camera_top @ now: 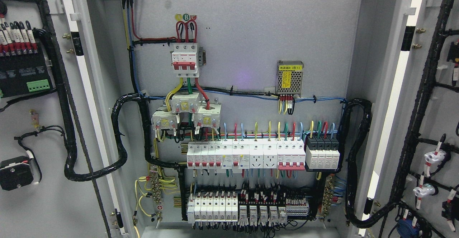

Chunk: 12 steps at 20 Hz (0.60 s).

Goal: Open door with both hands

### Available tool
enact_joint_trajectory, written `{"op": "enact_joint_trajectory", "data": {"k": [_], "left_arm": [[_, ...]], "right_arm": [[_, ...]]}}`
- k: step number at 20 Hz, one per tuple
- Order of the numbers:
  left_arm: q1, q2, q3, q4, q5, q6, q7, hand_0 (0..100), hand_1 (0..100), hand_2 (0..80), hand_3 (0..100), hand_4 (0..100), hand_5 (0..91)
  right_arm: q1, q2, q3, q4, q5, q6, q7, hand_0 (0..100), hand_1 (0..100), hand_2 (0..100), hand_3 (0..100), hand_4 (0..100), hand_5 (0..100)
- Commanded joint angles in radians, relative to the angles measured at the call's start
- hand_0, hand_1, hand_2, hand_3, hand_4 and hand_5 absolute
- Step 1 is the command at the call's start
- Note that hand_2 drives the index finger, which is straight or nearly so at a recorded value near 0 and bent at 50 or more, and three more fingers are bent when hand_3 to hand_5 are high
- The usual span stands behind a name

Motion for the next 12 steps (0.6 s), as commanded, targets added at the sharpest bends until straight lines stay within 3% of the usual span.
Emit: {"op": "enact_joint_trajectory", "data": {"k": [1, 12], "left_arm": [[0.075, -0.028, -0.086, -0.023, -0.023, -0.001, 0.000, 0, 0, 0.0, 0, 4, 0.0], [0.155, -0.119, -0.146, 0.076, -0.144, 0.008, -0.003, 0, 0, 0.0, 0, 4, 0.0]], "right_arm": [[0.042, 0.025, 0.125, 0.032, 0.048, 0.005, -0.032, 0, 0, 0, 0, 0, 0], [0.171, 0.024, 0.162, 0.082, 0.062, -0.007, -0.032, 0, 0, 0, 0, 0, 0]]}}
